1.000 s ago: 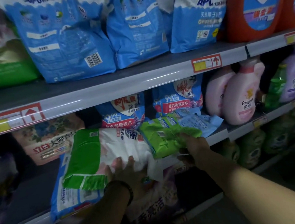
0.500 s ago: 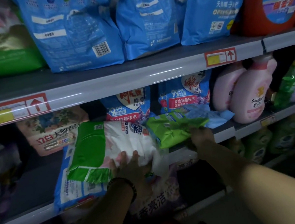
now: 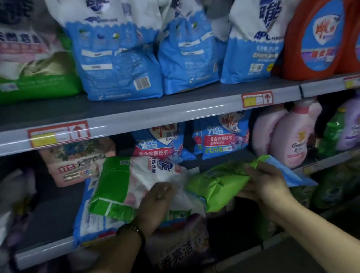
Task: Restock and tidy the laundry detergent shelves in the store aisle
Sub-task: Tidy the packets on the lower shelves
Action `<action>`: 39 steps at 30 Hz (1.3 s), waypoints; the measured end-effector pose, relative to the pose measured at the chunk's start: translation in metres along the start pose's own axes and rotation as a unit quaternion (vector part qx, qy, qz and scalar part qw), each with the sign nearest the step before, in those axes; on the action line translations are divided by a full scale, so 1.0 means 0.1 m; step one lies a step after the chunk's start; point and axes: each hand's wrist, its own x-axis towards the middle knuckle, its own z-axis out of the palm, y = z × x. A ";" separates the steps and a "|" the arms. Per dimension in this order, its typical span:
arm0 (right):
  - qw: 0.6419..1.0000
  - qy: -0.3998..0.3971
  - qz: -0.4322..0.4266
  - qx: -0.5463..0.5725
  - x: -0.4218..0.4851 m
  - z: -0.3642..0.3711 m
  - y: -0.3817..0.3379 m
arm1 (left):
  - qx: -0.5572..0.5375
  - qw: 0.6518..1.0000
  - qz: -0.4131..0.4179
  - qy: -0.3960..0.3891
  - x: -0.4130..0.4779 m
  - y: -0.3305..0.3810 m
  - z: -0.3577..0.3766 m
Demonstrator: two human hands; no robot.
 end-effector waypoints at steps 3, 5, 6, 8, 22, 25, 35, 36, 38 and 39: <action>0.999 -0.026 -0.033 -0.028 -0.36 0.04 -0.13 | -0.121 0.992 -0.038 0.016 -0.28 0.27 -0.03; 0.995 -0.074 -0.054 -0.023 -0.59 0.09 -0.21 | -0.195 0.973 -0.112 -0.045 -0.45 0.38 -0.09; 0.993 -0.097 -0.067 -0.028 -0.70 0.12 -0.24 | -0.256 0.951 -0.153 -0.078 -0.56 0.44 -0.14; 0.982 -0.153 -0.097 -0.052 -0.87 0.19 -0.31 | -0.352 0.902 -0.210 -0.134 -0.79 0.49 -0.31; 0.909 -0.369 -0.142 -0.129 -1.83 1.51 -0.44 | -0.421 0.880 -0.210 -0.063 -2.18 -0.14 -1.58; 0.908 -0.378 -0.135 -0.122 -2.03 1.89 -0.38 | -0.423 0.893 -0.155 0.017 -2.43 -0.22 -1.95; 0.856 -0.500 -0.054 -0.119 -2.63 3.10 -0.12 | -0.351 0.906 -0.058 0.230 -3.05 -0.23 -3.33; 0.852 -0.506 -0.053 -0.121 -2.65 3.21 -0.06 | -0.343 0.905 -0.056 0.247 -3.08 -0.27 -3.45; 0.848 -0.511 -0.055 -0.131 -2.69 3.46 0.05 | -0.329 0.899 -0.053 0.285 -3.10 -0.35 -3.65; 0.849 -0.508 -0.055 -0.135 -2.70 3.59 0.12 | -0.324 0.893 -0.054 0.309 -3.08 -0.40 -3.74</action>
